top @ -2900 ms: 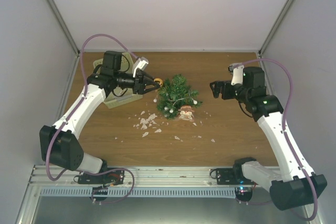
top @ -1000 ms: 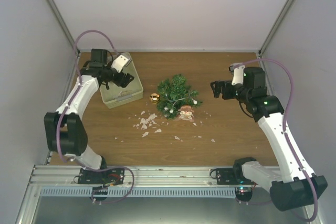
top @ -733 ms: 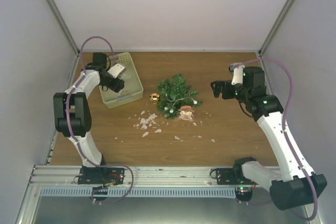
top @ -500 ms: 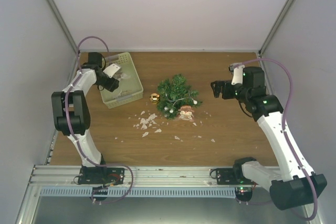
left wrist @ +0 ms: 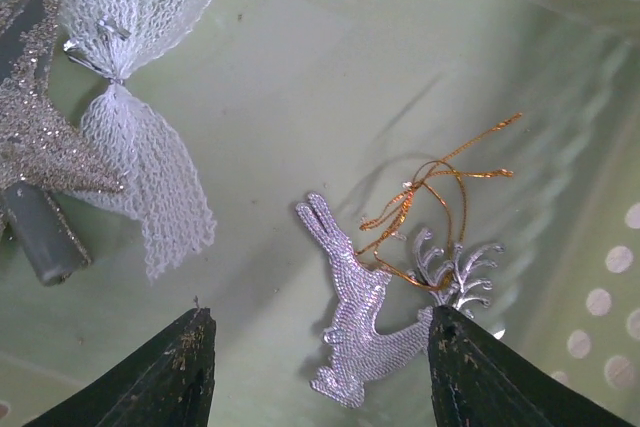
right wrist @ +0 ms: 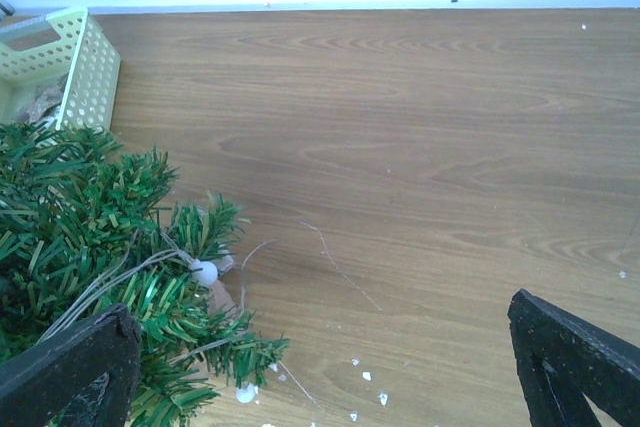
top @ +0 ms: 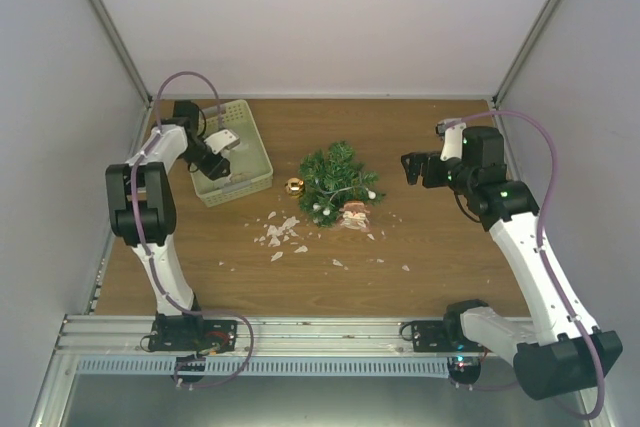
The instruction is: Decorate the small christmas tree
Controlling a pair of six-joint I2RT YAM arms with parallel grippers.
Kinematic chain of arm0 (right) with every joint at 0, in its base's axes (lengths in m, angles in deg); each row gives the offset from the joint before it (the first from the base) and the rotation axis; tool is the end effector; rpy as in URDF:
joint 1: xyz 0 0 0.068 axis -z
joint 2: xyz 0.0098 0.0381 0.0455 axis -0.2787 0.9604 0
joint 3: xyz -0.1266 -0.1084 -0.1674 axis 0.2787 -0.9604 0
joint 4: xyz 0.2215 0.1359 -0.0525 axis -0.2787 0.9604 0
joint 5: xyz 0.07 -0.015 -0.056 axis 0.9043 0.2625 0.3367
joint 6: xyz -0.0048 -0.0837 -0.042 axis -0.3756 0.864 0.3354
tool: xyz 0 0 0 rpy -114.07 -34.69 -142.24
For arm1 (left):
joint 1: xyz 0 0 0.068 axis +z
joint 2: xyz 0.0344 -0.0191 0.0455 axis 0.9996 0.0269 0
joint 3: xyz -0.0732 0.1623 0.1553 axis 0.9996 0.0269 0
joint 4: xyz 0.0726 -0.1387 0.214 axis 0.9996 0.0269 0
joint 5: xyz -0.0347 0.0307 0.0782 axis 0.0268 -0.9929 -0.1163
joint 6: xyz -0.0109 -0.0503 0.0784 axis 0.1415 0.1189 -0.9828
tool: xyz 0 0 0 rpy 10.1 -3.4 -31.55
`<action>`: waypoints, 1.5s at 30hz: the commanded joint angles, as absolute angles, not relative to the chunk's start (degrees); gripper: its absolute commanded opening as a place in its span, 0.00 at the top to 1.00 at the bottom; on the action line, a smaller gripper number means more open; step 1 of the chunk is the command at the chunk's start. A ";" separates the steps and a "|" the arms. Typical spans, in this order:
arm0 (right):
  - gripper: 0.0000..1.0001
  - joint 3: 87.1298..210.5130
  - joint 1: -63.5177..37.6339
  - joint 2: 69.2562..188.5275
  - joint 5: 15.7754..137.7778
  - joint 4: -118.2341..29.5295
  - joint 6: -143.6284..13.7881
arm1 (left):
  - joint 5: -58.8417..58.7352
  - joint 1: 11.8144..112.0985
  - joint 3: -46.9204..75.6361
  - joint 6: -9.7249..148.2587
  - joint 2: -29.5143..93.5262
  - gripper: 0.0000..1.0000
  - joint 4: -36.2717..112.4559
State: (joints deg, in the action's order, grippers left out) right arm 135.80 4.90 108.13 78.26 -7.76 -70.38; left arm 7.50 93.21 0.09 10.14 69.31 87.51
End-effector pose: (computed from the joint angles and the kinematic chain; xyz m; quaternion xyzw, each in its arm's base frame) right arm 0.2756 0.0686 0.2897 -0.0292 0.8841 0.1631 0.4370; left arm 0.4015 0.0103 0.1166 0.3760 0.9056 -0.0599 0.1869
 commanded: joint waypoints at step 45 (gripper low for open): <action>0.00 134.35 5.30 107.30 78.22 -9.35 -69.62 | 7.62 89.08 -12.81 10.49 78.56 0.93 92.05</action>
State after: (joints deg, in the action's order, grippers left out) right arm 134.86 4.90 107.69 78.24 -8.17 -70.36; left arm 7.83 89.30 -11.60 10.62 80.95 91.53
